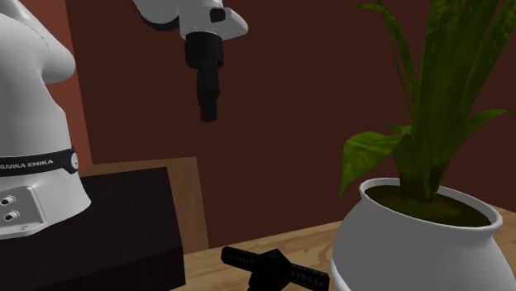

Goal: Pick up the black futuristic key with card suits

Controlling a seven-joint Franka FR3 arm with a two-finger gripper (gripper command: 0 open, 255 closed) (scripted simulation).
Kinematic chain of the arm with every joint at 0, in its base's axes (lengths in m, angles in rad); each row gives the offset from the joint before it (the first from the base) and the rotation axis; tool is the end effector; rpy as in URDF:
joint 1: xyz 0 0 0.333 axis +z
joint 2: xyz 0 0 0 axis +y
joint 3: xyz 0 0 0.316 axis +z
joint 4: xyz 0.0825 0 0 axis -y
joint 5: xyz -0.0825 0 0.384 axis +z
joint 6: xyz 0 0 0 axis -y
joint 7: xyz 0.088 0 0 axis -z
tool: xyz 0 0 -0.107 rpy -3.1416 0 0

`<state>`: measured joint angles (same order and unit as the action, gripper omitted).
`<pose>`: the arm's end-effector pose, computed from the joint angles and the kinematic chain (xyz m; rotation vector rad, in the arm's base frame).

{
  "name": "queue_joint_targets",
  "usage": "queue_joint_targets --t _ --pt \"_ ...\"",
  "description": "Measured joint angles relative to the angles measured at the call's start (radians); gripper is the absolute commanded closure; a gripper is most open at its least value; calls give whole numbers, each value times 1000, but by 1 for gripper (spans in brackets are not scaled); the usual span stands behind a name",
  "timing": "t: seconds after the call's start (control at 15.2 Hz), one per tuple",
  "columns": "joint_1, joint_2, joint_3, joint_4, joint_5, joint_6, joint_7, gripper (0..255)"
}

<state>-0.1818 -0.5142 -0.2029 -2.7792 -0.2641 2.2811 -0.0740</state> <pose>0.3291 -0.1328 0.3576 3.0339 -0.1734 -0.0099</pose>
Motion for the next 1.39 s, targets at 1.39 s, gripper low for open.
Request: queue_joint_targets --t 1.39 --pt "-274 891 22 280 370 757 -550 0"
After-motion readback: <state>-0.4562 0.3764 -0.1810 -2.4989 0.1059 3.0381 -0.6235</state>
